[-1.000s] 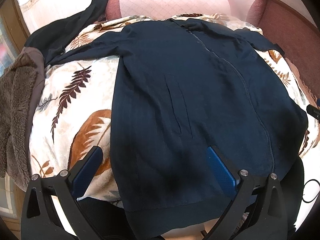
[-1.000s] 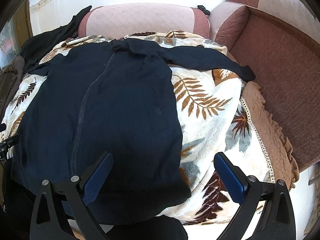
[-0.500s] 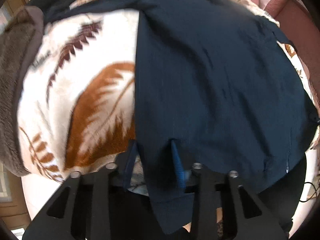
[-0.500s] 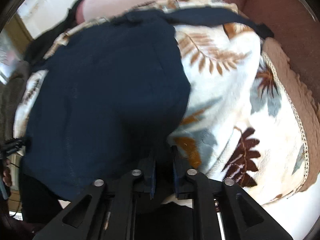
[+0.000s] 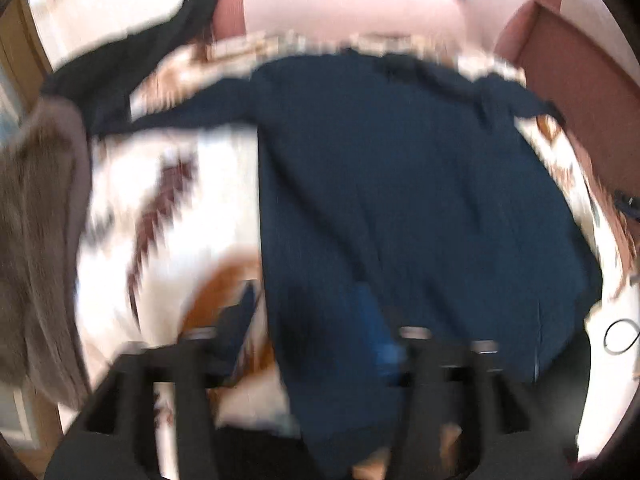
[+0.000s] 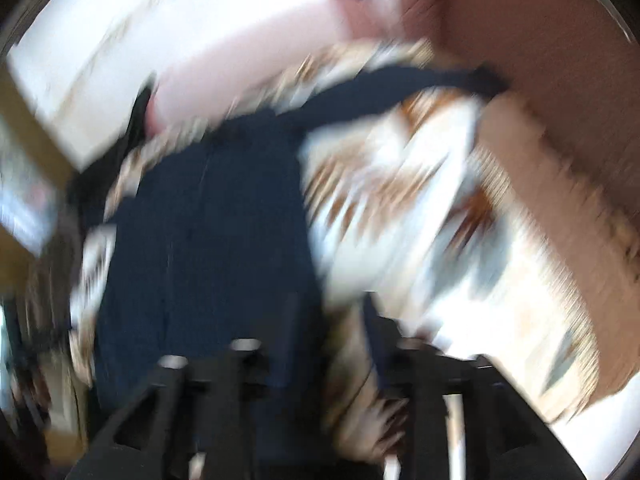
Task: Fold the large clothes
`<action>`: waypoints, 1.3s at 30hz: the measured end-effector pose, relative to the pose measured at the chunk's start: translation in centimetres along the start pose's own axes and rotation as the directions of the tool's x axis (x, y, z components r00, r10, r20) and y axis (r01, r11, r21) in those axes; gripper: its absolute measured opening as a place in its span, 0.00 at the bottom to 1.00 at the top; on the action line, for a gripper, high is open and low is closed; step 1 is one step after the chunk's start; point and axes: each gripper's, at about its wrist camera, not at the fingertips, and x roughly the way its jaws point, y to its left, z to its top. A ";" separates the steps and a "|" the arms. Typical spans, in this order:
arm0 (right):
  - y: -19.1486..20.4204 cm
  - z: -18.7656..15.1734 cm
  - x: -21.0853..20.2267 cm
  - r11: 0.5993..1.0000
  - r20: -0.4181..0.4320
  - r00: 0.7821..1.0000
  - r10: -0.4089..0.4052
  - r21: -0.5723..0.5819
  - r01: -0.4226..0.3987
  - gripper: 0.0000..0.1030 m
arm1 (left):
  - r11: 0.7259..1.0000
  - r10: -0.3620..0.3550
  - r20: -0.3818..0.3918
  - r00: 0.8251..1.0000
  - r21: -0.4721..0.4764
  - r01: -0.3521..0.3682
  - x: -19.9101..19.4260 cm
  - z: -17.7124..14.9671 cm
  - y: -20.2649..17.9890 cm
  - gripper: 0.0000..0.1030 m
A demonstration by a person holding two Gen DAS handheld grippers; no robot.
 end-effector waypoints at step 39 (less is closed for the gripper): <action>-5.1 19.7 12.3 0.946 0.279 0.958 -0.060 0.323 -0.035 0.01 | 0.976 -0.125 -0.124 0.984 -0.196 0.100 20.7 17.8 -2.0 0.69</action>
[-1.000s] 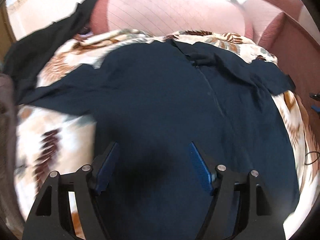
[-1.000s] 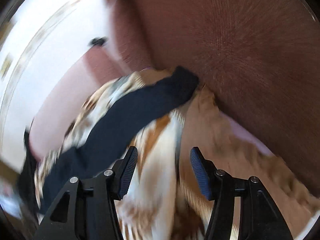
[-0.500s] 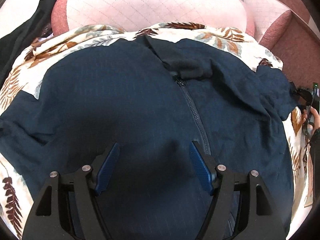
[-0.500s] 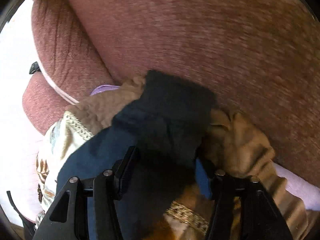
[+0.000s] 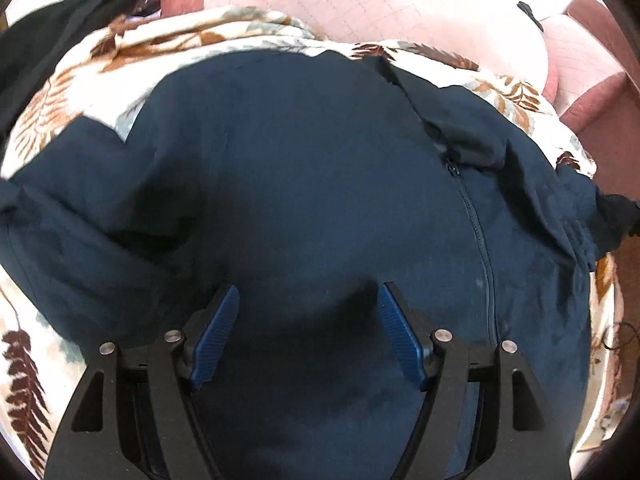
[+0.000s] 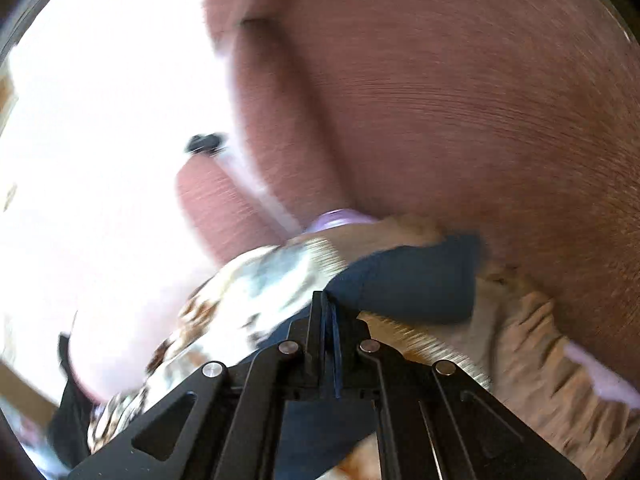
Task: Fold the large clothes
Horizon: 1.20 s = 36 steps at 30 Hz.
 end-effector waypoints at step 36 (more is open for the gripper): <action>20.4 -29.0 1.6 0.884 -0.513 0.784 0.350 -0.095 -0.457 0.44 | 0.985 -0.169 -0.048 0.984 -0.043 0.167 -1.9 1.2 2.7 0.70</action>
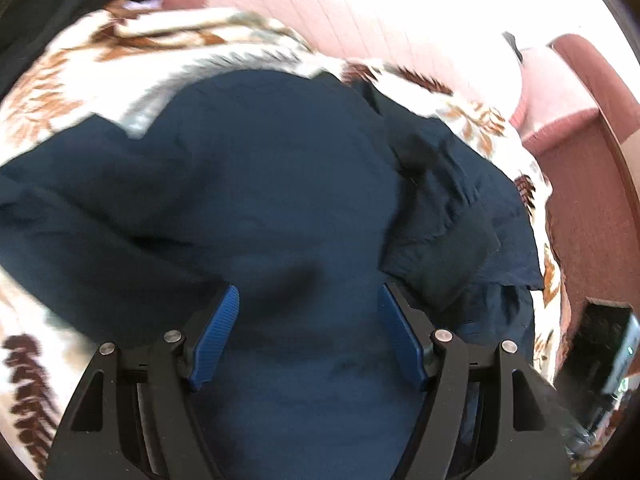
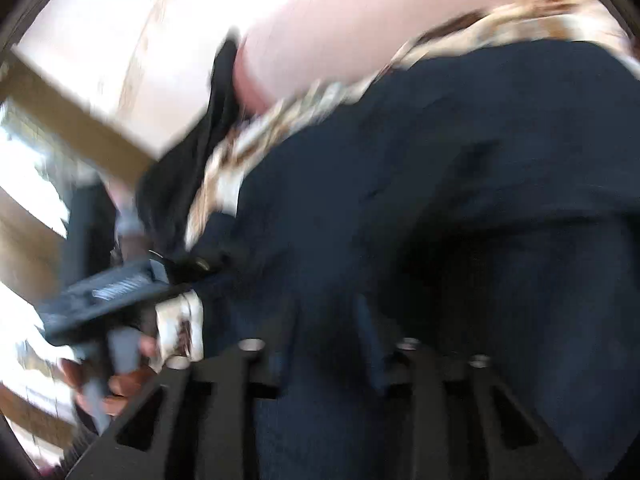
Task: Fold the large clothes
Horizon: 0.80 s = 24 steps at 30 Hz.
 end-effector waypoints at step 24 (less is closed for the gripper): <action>-10.9 0.9 -8.6 0.937 0.251 0.967 -0.048 0.348 -0.044 0.44 | 0.989 0.150 0.073 0.986 -0.015 -0.149 2.4 1.8 -4.4 0.16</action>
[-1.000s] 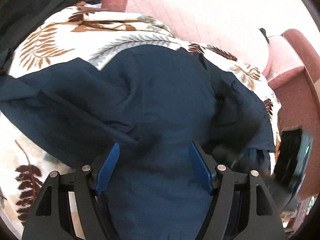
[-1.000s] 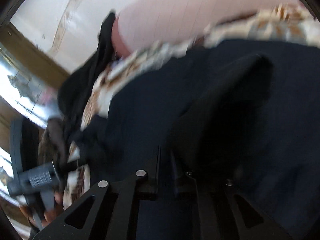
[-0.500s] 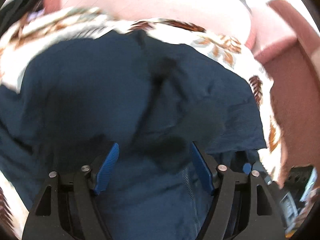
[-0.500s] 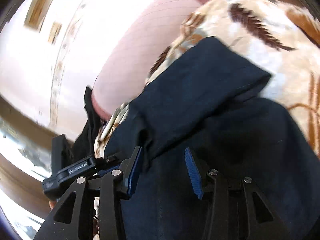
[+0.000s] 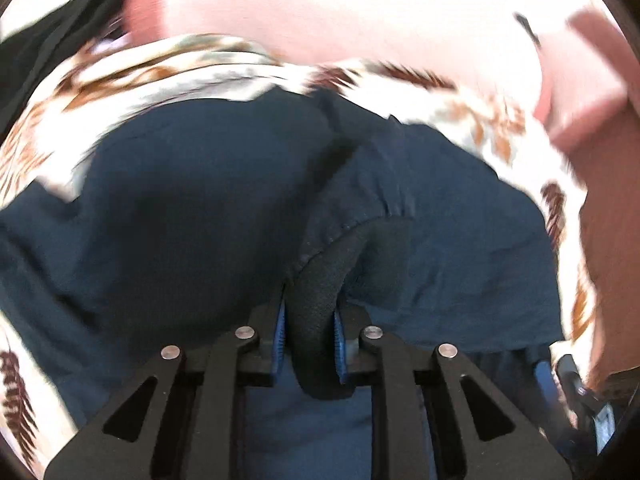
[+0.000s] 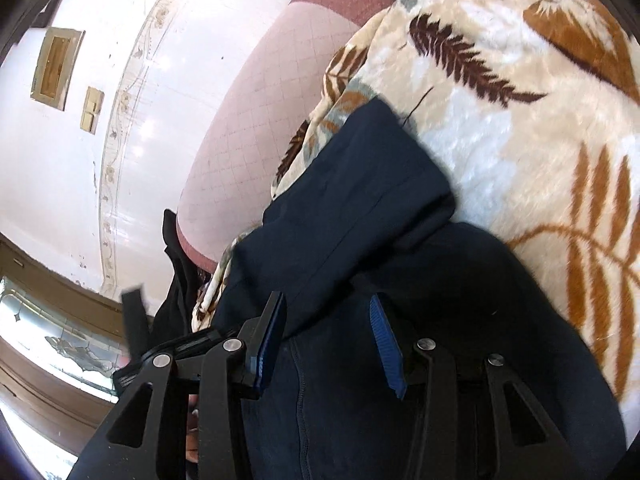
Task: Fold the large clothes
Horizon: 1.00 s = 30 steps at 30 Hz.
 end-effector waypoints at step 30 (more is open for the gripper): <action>1.7 5.4 0.8 0.953 0.108 0.971 -0.214 -0.196 0.232 0.16 | 0.904 -0.263 0.135 0.955 -0.312 0.293 -6.2 -4.0 12.6 0.51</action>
